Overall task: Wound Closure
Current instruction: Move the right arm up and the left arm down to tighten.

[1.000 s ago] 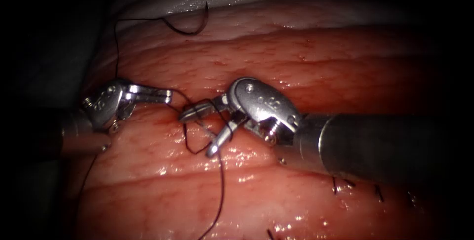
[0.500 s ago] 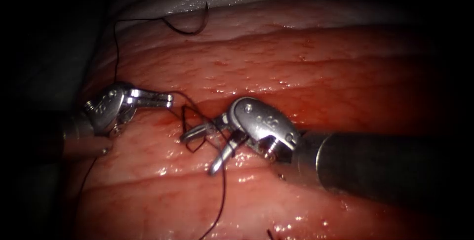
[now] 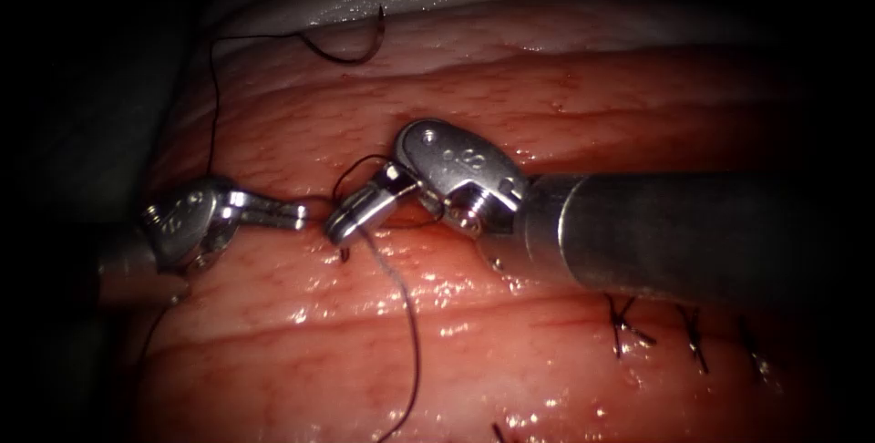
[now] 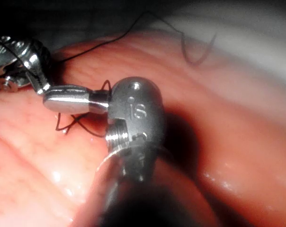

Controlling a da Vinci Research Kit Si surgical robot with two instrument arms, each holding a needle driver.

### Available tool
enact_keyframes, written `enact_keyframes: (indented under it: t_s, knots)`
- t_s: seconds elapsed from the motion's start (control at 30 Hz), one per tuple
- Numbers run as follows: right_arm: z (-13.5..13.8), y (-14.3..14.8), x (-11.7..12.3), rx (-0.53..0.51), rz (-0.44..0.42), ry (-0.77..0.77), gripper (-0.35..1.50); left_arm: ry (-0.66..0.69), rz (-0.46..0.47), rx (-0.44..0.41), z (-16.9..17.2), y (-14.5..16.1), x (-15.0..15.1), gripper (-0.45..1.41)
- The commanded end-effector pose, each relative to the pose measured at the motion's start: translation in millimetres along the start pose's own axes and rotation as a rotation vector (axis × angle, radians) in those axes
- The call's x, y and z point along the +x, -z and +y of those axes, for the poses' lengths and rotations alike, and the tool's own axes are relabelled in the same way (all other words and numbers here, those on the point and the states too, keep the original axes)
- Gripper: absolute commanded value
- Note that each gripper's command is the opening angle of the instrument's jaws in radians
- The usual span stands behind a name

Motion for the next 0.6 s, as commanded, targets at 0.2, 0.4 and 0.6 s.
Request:
enact_keyframes:
  t_s: [0.2, 0.4, 0.6]
  knots:
    - [3.5, 2.4, 0.2, -0.019, -0.002, -0.008, -0.35, -0.013, -0.059, -0.078, 4.2, -1.4, 1.0, -0.45]
    - [4.0, 2.6, -0.9, -0.012, -0.009, 0.0, -0.35, -0.016, -0.155, -0.207, 11.0, -5.0, 4.0, -0.45]
    - [4.8, 2.5, -0.7, -0.012, -0.011, -0.003, -0.35, -0.018, -0.171, -0.354, 16.4, -9.5, 6.5, -0.45]
